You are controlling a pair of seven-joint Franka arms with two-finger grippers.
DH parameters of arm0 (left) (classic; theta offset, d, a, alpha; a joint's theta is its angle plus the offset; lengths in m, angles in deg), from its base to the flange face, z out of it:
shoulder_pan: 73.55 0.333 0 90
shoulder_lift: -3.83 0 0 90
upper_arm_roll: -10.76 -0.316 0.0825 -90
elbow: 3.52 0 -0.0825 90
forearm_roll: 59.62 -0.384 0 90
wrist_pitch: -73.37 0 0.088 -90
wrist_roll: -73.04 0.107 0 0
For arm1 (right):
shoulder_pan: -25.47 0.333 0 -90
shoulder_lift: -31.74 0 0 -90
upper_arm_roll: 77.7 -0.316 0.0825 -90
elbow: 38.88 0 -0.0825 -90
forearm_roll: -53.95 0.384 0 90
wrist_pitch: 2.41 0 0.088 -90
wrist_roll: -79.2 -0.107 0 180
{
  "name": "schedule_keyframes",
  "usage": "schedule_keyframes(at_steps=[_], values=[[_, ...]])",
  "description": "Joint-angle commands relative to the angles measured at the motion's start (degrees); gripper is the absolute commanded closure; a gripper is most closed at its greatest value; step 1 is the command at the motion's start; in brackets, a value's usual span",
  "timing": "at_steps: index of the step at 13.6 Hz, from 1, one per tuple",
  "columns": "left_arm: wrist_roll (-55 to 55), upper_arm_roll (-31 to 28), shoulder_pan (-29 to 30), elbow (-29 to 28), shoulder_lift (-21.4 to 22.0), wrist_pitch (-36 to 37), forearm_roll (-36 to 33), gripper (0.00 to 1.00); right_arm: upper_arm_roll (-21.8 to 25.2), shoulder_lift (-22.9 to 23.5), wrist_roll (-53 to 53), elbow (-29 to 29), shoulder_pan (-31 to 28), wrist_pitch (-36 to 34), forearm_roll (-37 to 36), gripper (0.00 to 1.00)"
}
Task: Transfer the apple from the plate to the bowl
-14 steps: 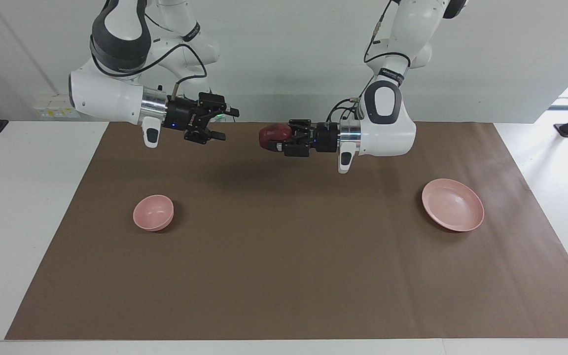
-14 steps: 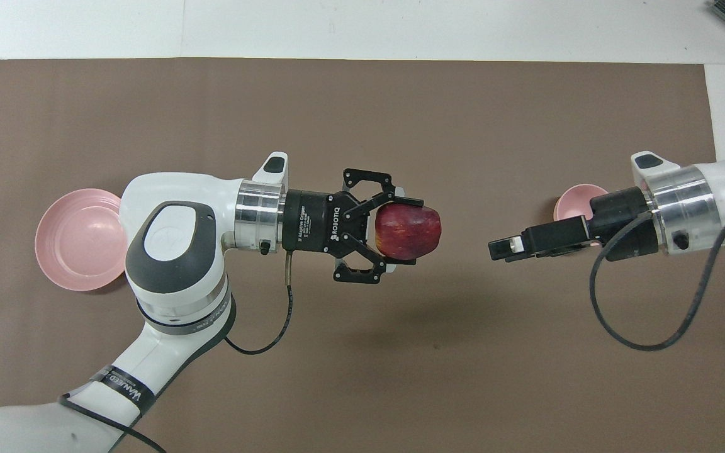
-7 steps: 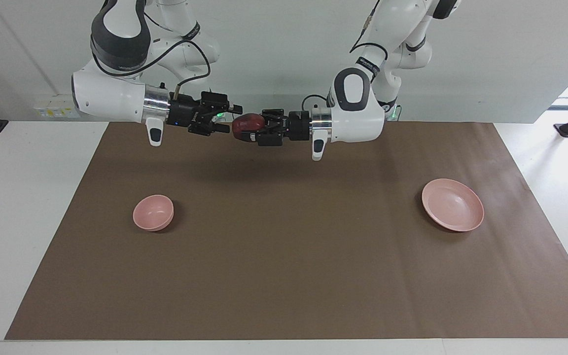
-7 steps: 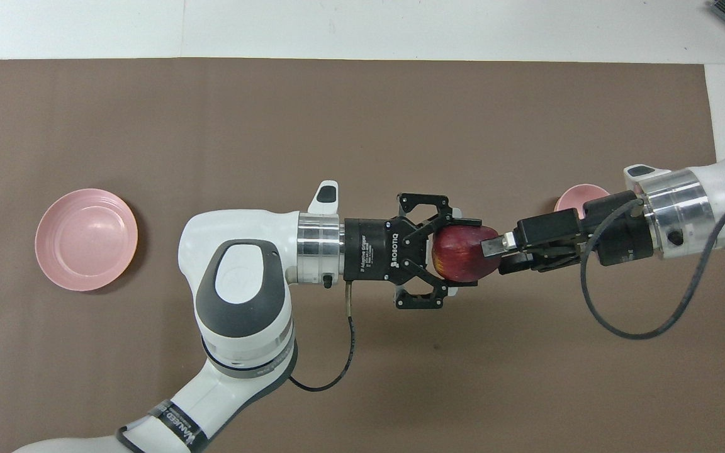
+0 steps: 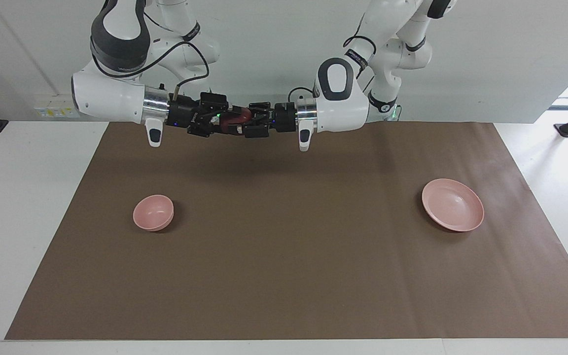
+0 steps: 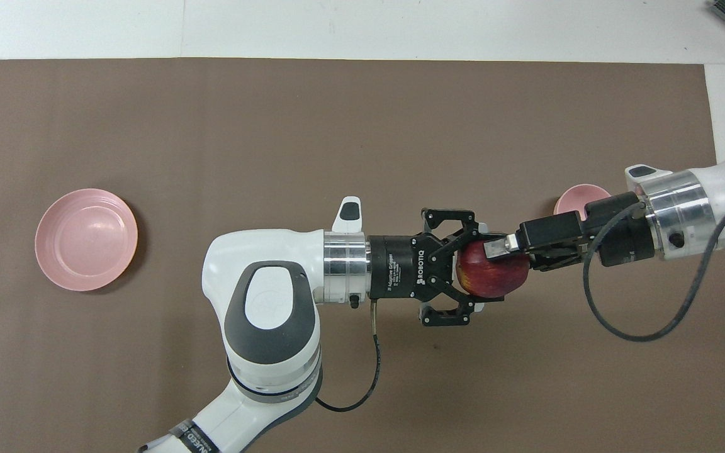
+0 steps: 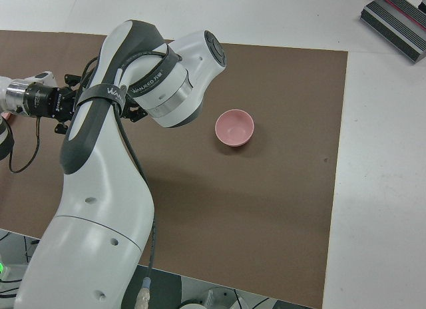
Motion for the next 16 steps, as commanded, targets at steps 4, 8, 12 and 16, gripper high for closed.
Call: schedule_keyframes(at_steps=[4,8,12,16], values=[[0.8,1.9,-1.7,0.8,-0.2,-3.6,1.7,1.0,-0.4,-1.4,1.3,-1.1,-0.4,-0.2,-1.2,0.26],[0.9,1.8,-1.7,0.8,-0.2,-3.6,1.7,1.0,-0.4,-1.4,1.3,-1.0,-0.5,-1.1,-1.4,0.24],[0.9,1.8,-1.7,1.0,-0.3,-3.7,1.7,1.0,-0.3,-1.3,1.3,-0.7,-0.9,-3.3,-1.4,0.16],[0.8,1.8,-1.7,1.0,-0.1,-4.0,1.7,1.0,-0.3,-1.2,0.6,-0.6,-0.9,-3.3,-1.4,0.0]])
